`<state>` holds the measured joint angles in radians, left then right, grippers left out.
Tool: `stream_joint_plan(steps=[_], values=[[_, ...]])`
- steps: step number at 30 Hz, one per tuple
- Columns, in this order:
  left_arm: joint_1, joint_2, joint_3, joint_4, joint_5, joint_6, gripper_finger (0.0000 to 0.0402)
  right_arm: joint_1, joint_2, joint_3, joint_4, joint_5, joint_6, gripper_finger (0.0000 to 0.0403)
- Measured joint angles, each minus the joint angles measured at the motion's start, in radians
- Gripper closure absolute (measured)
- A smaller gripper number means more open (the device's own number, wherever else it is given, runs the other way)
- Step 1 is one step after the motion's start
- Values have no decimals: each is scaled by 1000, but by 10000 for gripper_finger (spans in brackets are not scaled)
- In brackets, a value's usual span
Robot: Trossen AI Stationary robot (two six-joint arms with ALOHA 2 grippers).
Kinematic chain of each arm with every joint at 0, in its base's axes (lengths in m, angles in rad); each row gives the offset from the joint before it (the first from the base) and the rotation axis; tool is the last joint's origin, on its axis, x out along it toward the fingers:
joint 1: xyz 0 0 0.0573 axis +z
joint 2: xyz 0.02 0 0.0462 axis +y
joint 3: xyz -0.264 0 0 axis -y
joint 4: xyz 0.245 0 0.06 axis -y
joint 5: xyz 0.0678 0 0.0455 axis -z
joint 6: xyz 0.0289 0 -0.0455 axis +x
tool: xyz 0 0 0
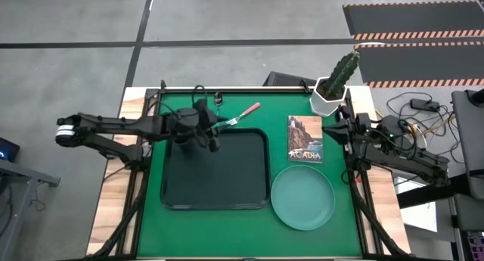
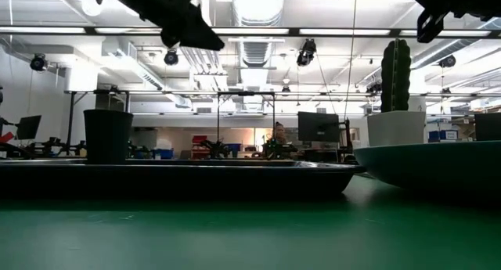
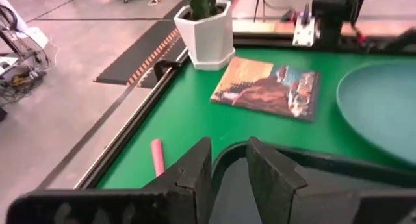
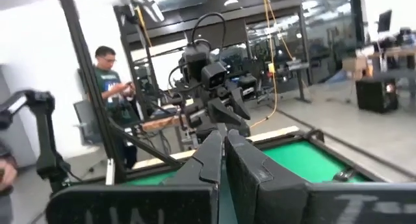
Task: Pick and place plate/cup/fork/spoon on tray
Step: Put the pink fork on the black serving tray
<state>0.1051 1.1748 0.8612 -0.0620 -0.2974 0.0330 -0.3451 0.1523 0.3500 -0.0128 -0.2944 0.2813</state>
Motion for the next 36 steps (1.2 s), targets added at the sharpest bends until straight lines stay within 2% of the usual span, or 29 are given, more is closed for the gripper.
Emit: stream_joint_plan(steps=[4, 8, 12, 17, 22, 30, 36], values=[[0, 25, -1, -1, -20, 54, 322, 0, 70, 0, 18, 39, 16, 394], [0, 30, -3, 1, -59, 96, 322, 0, 180, 3, 111, 63, 12, 394], [0, 30, -6, 0, -62, 131, 322, 0, 302, 62, 162, 66, -29, 394], [0, 28, -27, 2, -63, 145, 322, 0, 442, 159, 174, 139, -103, 394], [0, 27, -70, 2, -63, 187, 322, 0, 589, 216, 206, 137, -163, 394], [-5, -14, -82, -13, -64, 184, 322, 0, 824, 235, 453, 130, -183, 394], [-7, -66, -83, -86, -64, 174, 322, 0, 977, 337, 413, 130, -202, 394]])
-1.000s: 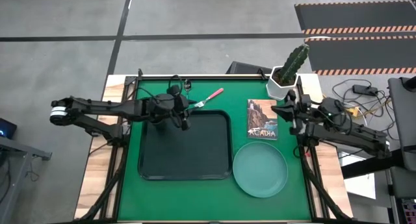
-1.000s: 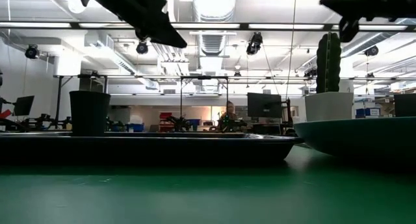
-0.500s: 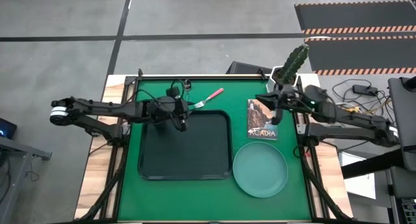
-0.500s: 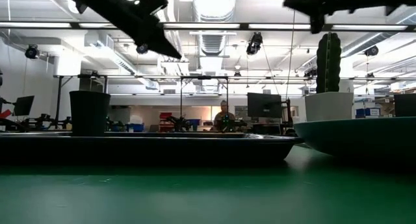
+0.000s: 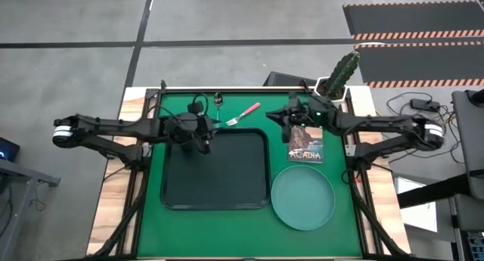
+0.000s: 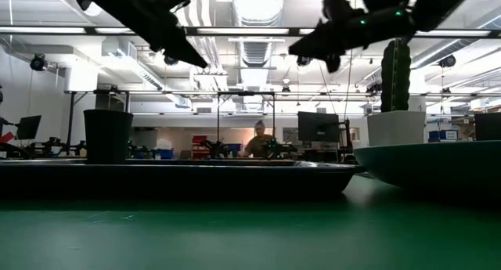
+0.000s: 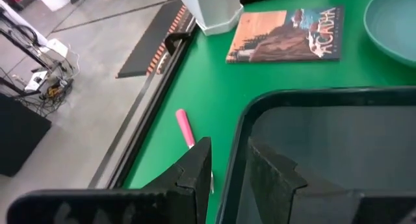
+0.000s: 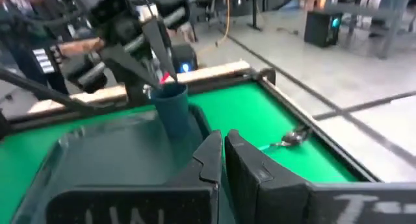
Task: Pick and place plate/cup/fork/spoon on tray
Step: Put the pink fork on the black serving tray
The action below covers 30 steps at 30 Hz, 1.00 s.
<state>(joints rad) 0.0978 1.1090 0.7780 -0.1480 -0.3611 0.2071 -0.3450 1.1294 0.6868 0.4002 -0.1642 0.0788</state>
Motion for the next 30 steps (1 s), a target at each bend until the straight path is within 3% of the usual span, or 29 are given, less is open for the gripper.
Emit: stream_joint_plan(steps=[14, 23, 30], values=[[0, -114, -60, -36, -13, -17, 322, 3, 345, 506, -390, 9, -150, 394], [-1, -164, -74, -14, -19, -44, 322, -41, 580, 884, -792, 9, -219, 394], [-1, -158, -77, -20, -19, -44, 322, -76, 728, 1092, -1028, 7, -308, 394]])
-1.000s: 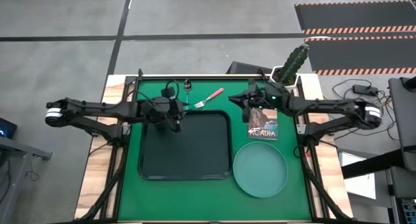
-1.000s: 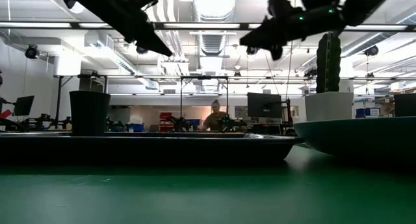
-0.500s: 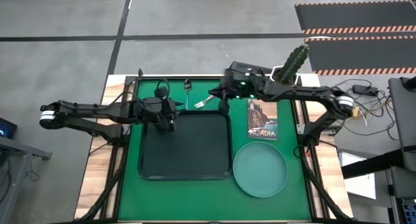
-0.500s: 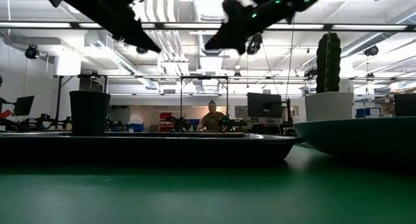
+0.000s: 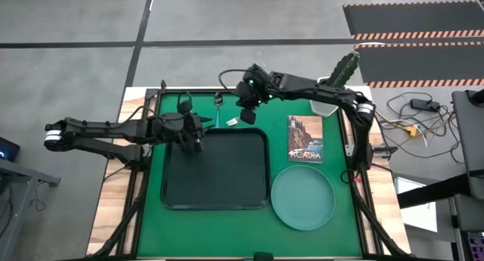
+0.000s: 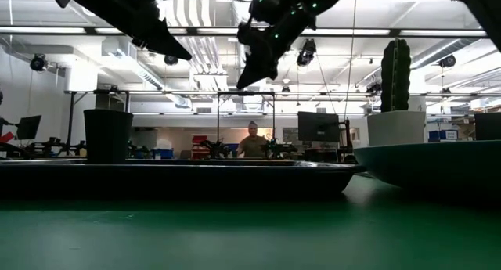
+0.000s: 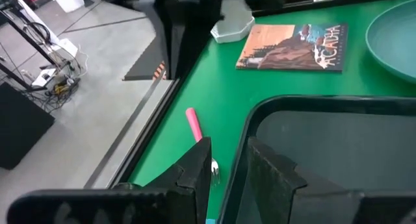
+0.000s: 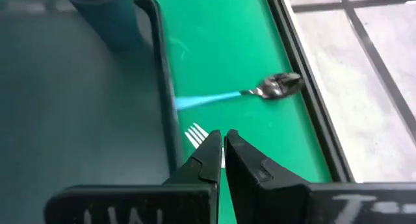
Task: Pick and place plate/cup/fork/spoon on tray
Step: Put the pink fork on the black serving tray
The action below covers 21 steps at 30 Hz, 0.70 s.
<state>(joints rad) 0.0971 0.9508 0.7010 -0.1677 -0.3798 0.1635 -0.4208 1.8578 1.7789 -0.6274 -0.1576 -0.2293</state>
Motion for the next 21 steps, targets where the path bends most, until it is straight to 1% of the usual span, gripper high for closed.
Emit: stream_joint_plan(steps=[4, 10, 16, 21], values=[[0, -3, 0, 2, -15, 0, 322, -24, 86, 85, -60, 2, -62, 394], [0, -25, -3, 2, -133, -1, 322, -52, 231, 225, -146, -10, -177, 394], [1, -84, -38, 1, -146, 0, 322, -70, 373, 331, -172, -31, -273, 394], [1, -158, -74, -2, -154, 0, 322, -77, 458, 431, -309, -26, -328, 394]])
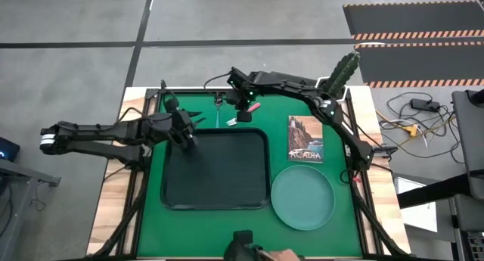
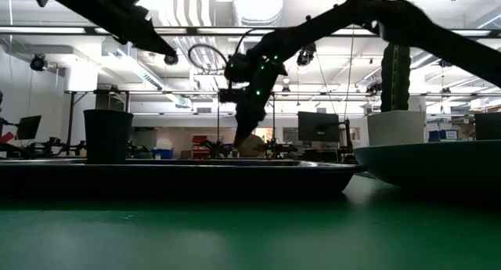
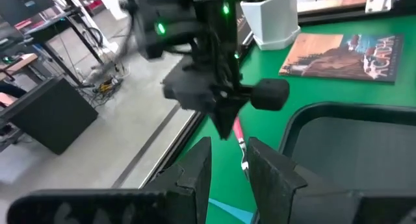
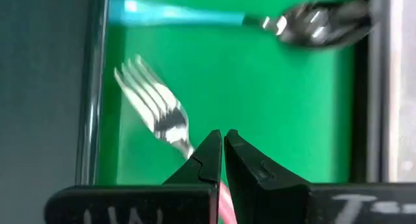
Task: Pick and place plate/cup/fork/spoon on tray
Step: Put the pink fork on the black serving tray
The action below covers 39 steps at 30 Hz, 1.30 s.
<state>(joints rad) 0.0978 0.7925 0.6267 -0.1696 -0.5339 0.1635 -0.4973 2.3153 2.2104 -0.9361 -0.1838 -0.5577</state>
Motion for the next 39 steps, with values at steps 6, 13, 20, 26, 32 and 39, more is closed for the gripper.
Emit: stream_joint_plan(steps=[6, 13, 20, 26, 32, 39], values=[[0, -60, -4, 4, 0, 0, 322, -1, 54, 86, -183, 10, -36, 387], [0, -89, -17, 4, 1, 0, 322, -3, 75, 69, -165, 78, -47, 323], [0, -102, -31, 3, 1, 8, 322, -3, 75, 58, -128, 134, -69, 260], [-1, -107, -32, 4, 1, 8, 322, -3, 75, 43, -127, 105, -72, 236], [-1, -106, -32, 4, 2, 8, 322, -3, 76, 6, -105, 72, -72, 234], [0, -106, -32, 4, 2, 8, 322, -5, 75, -43, -44, 76, -64, 254]])
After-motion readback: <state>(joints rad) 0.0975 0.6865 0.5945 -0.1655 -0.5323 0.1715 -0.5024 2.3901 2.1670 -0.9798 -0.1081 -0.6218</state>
